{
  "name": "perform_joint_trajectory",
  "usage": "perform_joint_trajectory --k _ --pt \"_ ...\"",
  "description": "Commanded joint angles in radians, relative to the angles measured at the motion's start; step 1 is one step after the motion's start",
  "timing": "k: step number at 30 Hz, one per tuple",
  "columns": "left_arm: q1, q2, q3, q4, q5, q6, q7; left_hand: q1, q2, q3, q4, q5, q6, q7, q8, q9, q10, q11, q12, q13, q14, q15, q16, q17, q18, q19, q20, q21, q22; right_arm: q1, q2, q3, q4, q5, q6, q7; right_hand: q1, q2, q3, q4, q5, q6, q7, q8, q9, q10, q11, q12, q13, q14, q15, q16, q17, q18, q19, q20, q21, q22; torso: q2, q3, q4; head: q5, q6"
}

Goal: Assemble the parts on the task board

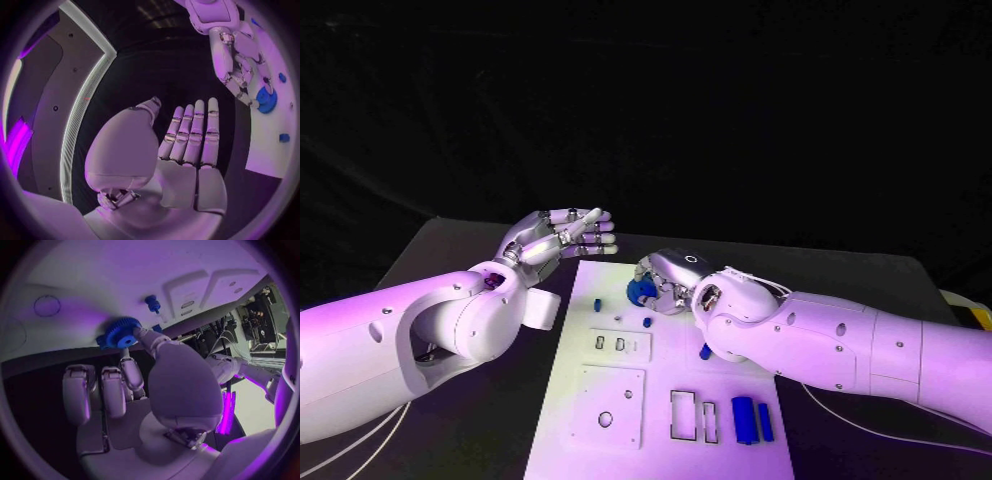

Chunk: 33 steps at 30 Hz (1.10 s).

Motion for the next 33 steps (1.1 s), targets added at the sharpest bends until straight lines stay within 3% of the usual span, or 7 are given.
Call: perform_joint_trajectory --k 1,4,5,10,19,26,33 --pt "0.001 0.001 0.001 0.003 0.003 0.017 0.004 -0.005 -0.002 -0.004 0.000 -0.005 -0.009 0.027 -0.005 -0.002 0.003 0.005 -0.007 0.000 -0.004 0.001 -0.004 0.001 0.014 0.004 0.002 -0.004 -0.001 -0.005 0.005 -0.003 -0.005 -0.009 0.021 0.000 -0.019 -0.006 0.006 0.000 -0.031 -0.027 0.010 -0.022 -0.005 -0.012 0.008 -0.011 -0.009 0.072 0.005 -0.001 0.115 -0.014 0.029 0.008 -0.007 0.166 -0.001 -0.0002 -0.0009 0.001 -0.002" --pt "0.002 -0.001 0.001 0.005 0.003 0.018 0.003 -0.005 -0.002 -0.004 0.000 -0.005 -0.009 0.028 -0.005 -0.002 0.003 0.005 -0.007 0.000 -0.004 0.001 -0.005 0.002 0.013 0.004 0.002 -0.004 -0.001 -0.006 0.008 -0.003 -0.008 0.005 0.017 0.002 -0.043 -0.011 -0.006 0.008 -0.078 -0.053 0.017 -0.042 -0.013 -0.023 0.015 -0.020 -0.019 0.072 0.012 -0.002 0.114 -0.014 0.029 0.014 -0.008 0.166 -0.001 -0.0001 -0.0017 0.000 -0.002" --pt "0.002 -0.001 0.001 0.006 0.003 0.019 0.003 -0.005 -0.002 -0.004 0.000 -0.005 -0.009 0.028 -0.005 -0.002 0.003 0.005 -0.007 0.000 -0.004 0.001 -0.005 0.002 0.013 0.004 0.002 -0.004 -0.001 -0.006 0.008 -0.003 -0.009 0.009 0.017 0.002 -0.065 -0.015 -0.030 0.022 -0.100 -0.091 0.025 -0.067 -0.021 -0.028 0.024 -0.023 -0.022 0.072 0.018 -0.001 0.118 -0.015 0.032 0.020 -0.005 0.170 -0.001 -0.0002 -0.0017 -0.001 -0.002" --pt "0.002 -0.003 0.001 0.007 0.003 0.018 0.002 -0.005 -0.002 -0.004 0.000 -0.005 -0.009 0.028 -0.006 -0.002 0.003 0.005 -0.008 0.000 -0.005 0.001 -0.006 0.002 0.013 0.003 0.002 -0.005 -0.002 -0.007 0.005 -0.003 -0.008 0.022 0.025 0.005 -0.101 -0.009 -0.092 0.059 -0.097 -0.112 0.035 -0.089 -0.027 -0.039 0.033 -0.027 -0.027 0.073 0.028 0.001 0.122 -0.015 0.031 0.030 -0.007 0.170 -0.002 -0.0003 -0.0013 -0.001 -0.002" --pt "0.002 -0.006 0.001 0.008 0.003 0.018 0.001 -0.005 -0.002 -0.005 0.000 -0.005 -0.010 0.028 -0.006 -0.002 0.002 0.006 -0.009 0.000 -0.006 0.002 -0.007 0.002 0.013 0.003 0.002 -0.005 -0.002 -0.010 -0.012 -0.004 0.003 0.057 0.041 0.019 -0.148 0.026 -0.177 0.137 -0.051 -0.077 0.029 -0.084 -0.021 -0.031 0.029 -0.015 -0.014 0.075 0.026 0.004 0.133 -0.016 0.035 0.031 -0.004 0.176 -0.001 0.0009 -0.0046 -0.002 -0.001" --pt "0.002 -0.006 0.001 0.008 0.003 0.019 0.000 -0.006 -0.001 -0.005 0.001 -0.005 -0.011 0.029 -0.007 -0.002 0.001 0.006 -0.010 0.000 -0.007 0.002 -0.008 0.002 0.013 0.002 0.003 -0.006 -0.003 -0.011 -0.022 -0.004 0.002 0.072 0.054 0.020 -0.152 0.035 -0.186 0.154 -0.032 -0.063 0.024 -0.079 -0.018 -0.022 0.026 -0.007 -0.003 0.076 0.023 0.006 0.140 -0.017 0.039 0.028 0.000 0.181 -0.001 0.0006 -0.0011 -0.005 -0.003" --pt "0.002 -0.007 0.001 0.008 0.003 0.017 0.000 -0.006 0.000 -0.006 0.001 -0.005 -0.012 0.030 -0.008 -0.002 0.000 0.007 -0.012 0.000 -0.009 0.003 -0.009 0.003 0.013 0.002 0.003 -0.007 -0.004 -0.012 -0.030 -0.005 0.000 0.076 0.076 0.011 -0.152 0.036 -0.187 0.155 -0.030 -0.062 0.024 -0.079 -0.018 -0.020 0.025 -0.005 0.000 0.077 0.023 0.006 0.141 -0.018 0.041 0.028 0.002 0.183 -0.001 0.0006 -0.0033 -0.005 -0.002"
